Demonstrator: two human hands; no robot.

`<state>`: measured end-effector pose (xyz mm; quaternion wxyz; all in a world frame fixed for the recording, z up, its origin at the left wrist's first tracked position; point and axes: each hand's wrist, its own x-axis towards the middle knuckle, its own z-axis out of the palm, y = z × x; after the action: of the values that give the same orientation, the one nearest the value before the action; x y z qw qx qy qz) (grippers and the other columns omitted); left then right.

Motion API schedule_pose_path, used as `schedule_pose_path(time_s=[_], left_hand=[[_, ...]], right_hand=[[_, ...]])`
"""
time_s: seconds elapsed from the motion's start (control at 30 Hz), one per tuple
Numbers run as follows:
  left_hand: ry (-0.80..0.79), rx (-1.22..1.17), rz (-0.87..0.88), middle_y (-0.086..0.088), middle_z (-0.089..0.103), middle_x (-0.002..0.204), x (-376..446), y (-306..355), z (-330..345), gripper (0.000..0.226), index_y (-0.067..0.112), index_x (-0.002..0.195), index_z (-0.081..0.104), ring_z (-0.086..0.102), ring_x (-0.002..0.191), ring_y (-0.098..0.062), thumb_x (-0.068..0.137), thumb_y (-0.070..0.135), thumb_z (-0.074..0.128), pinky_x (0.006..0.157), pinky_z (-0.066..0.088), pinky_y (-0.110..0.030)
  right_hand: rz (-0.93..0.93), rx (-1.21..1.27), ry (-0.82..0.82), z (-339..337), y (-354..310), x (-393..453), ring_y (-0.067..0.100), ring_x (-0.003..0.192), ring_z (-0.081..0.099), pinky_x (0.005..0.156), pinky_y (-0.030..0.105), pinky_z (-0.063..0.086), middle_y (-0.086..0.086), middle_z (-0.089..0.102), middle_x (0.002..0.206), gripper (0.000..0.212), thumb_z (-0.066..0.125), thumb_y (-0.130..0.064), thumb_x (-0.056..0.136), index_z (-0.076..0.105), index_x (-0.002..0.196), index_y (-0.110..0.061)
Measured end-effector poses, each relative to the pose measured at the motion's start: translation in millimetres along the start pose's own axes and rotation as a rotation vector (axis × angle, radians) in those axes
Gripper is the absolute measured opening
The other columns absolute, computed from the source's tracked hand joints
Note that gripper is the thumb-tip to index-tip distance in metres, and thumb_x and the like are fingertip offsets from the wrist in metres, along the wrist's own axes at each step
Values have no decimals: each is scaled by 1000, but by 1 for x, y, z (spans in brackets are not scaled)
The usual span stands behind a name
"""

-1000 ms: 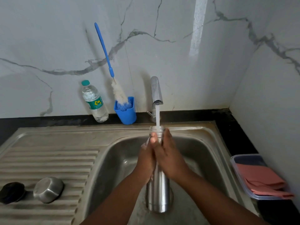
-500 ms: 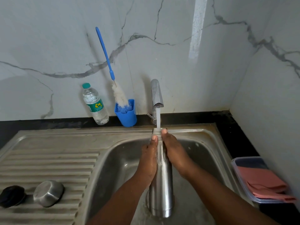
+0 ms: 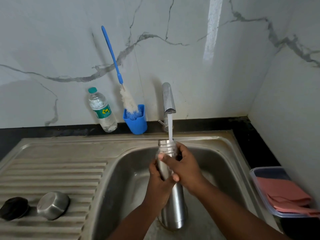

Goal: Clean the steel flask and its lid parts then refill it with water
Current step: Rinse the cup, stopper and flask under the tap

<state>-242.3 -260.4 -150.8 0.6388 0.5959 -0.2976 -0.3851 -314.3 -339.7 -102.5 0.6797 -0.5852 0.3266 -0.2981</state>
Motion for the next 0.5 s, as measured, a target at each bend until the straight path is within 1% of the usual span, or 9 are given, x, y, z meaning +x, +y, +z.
schedule_pose_path(time_s=[0.03,0.07,0.13,0.2,0.23,0.3,0.4,0.47,0.5], left_hand=[[-9,3,5,6,59,123,-2,-3,-3,113,26,124,35,66,105,-1,34,70,87,75,54,-19],[-9,11,2,7,59,124,-5,-5,-4,110,27,124,35,66,107,-2,36,67,89,77,55,-20],[12,59,8,6,61,123,-10,-6,-7,97,29,122,36,66,106,-3,45,37,95,76,55,-21],[20,137,9,3,63,116,-8,-4,-8,85,33,118,40,69,99,-4,55,4,90,70,56,-21],[20,187,1,0,62,116,-5,-4,-10,86,38,117,42,69,98,-8,55,4,91,71,57,-24],[17,231,-40,-3,61,118,-1,-2,-14,88,43,118,44,68,99,-14,48,22,93,76,59,-30],[1,68,-143,-7,72,103,0,4,-13,82,24,120,58,71,90,-21,43,23,87,71,57,-31],[-15,-7,-183,-12,74,91,1,11,-13,70,10,112,65,71,81,-25,45,19,81,66,55,-30],[-29,-14,-180,-13,74,89,2,14,-12,59,5,111,65,72,80,-25,54,13,79,65,55,-28]], right_hand=[[-6,-26,-2,3,1,-2,9,91,70,82,27,57,-4,73,99,36,77,-20,80,61,111,-24],[-13,-45,-3,5,2,-3,7,90,70,81,25,56,-5,73,98,36,78,-19,79,61,110,-24],[-8,-73,-34,8,3,-3,4,91,69,82,23,56,-6,73,100,37,77,-21,80,61,113,-25],[35,-101,-50,8,-2,-1,3,90,69,83,23,55,-8,72,100,37,74,-29,82,59,115,-29],[70,-109,-50,5,-6,1,5,88,69,82,24,55,-7,73,99,34,73,-34,83,59,114,-28],[146,-100,-75,-3,-14,10,10,87,70,83,28,55,-3,73,96,31,69,-40,85,63,111,-24],[173,-63,-118,-10,-20,14,16,90,71,87,32,55,3,74,97,28,69,-36,86,66,108,-19],[151,-72,-127,-8,-16,7,16,95,69,87,31,56,1,72,103,34,71,-32,85,59,115,-23],[128,-102,-147,-3,-13,1,14,96,69,84,29,57,0,70,105,39,72,-30,85,53,119,-27]])
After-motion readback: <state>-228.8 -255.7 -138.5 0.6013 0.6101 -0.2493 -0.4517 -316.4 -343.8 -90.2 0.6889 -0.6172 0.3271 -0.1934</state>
